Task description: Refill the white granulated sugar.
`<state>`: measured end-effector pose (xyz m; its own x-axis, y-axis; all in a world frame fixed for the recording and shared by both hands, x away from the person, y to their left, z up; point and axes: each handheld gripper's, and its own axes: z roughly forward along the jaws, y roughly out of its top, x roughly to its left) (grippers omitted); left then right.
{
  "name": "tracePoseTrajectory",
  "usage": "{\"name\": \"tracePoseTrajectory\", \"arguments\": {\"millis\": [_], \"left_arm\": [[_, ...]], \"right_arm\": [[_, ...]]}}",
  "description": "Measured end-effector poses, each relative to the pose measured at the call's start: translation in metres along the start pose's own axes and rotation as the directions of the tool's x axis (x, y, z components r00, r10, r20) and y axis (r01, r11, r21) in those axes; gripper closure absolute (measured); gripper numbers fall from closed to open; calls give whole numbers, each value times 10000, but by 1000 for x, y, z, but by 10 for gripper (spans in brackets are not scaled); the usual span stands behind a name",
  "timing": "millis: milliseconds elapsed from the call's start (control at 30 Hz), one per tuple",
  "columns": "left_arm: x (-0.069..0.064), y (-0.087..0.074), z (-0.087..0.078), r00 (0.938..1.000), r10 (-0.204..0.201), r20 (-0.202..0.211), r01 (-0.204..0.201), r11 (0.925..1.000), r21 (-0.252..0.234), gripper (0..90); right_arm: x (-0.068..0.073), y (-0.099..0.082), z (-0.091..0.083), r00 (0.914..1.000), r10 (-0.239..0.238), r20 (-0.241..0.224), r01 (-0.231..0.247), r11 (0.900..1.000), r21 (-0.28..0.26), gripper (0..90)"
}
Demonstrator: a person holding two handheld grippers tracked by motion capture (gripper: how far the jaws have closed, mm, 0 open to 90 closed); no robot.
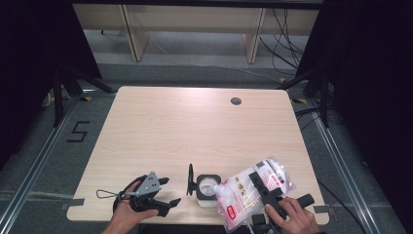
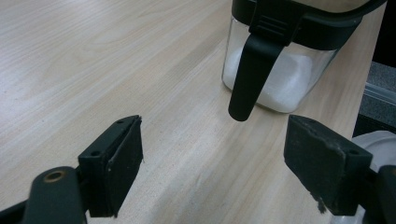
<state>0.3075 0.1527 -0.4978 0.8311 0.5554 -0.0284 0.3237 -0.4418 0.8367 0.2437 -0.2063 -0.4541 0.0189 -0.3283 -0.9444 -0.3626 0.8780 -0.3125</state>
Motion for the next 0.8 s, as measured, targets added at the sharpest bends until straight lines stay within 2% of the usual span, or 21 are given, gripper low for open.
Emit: {"name": "tracePoseTrajectory", "arguments": {"millis": [133, 200, 267, 300, 433, 500, 567, 600, 700, 800], "left_arm": [[0, 0, 0, 10000, 47, -4, -47, 10000, 36, 193], [0, 0, 0, 10000, -63, 49, 63, 10000, -47, 193], [0, 0, 0, 10000, 42, -2, -42, 10000, 25, 193], [-1, 0, 1, 9999, -127, 50, 128, 9999, -103, 193], [0, 0, 0, 10000, 2, 38, -2, 10000, -3, 193], [0, 0, 1, 10000, -63, 35, 63, 10000, -49, 193], [0, 0, 1, 10000, -72, 33, 72, 10000, -46, 193], [0, 0, 1, 10000, -68, 49, 68, 10000, -62, 193], [-1, -1, 1, 9998, -219, 31, 219, 9998, -29, 193], [0, 0, 0, 10000, -6, 52, 6, 10000, -4, 193]], "right_arm": [[0, 0, 0, 10000, 21, -18, -21, 10000, -11, 526], [0, 0, 0, 10000, 24, -6, -24, 10000, -18, 527], [0, 0, 0, 10000, 18, -16, -18, 10000, -6, 527], [0, 0, 0, 10000, 33, -3, -33, 10000, -16, 528], [2, -1, 0, 9997, 187, -170, -186, 9998, 31, 529], [0, -1, 0, 10000, 89, -14, -89, 9999, -66, 529], [1, -1, 0, 9998, 145, -160, -145, 9999, 5, 530], [0, -1, 0, 9999, 101, -21, -101, 9999, -60, 530], [2, -2, 0, 9991, 351, -224, -349, 9993, 111, 531], [2, -2, 0, 9991, 345, -236, -344, 9994, 50, 531]]}}
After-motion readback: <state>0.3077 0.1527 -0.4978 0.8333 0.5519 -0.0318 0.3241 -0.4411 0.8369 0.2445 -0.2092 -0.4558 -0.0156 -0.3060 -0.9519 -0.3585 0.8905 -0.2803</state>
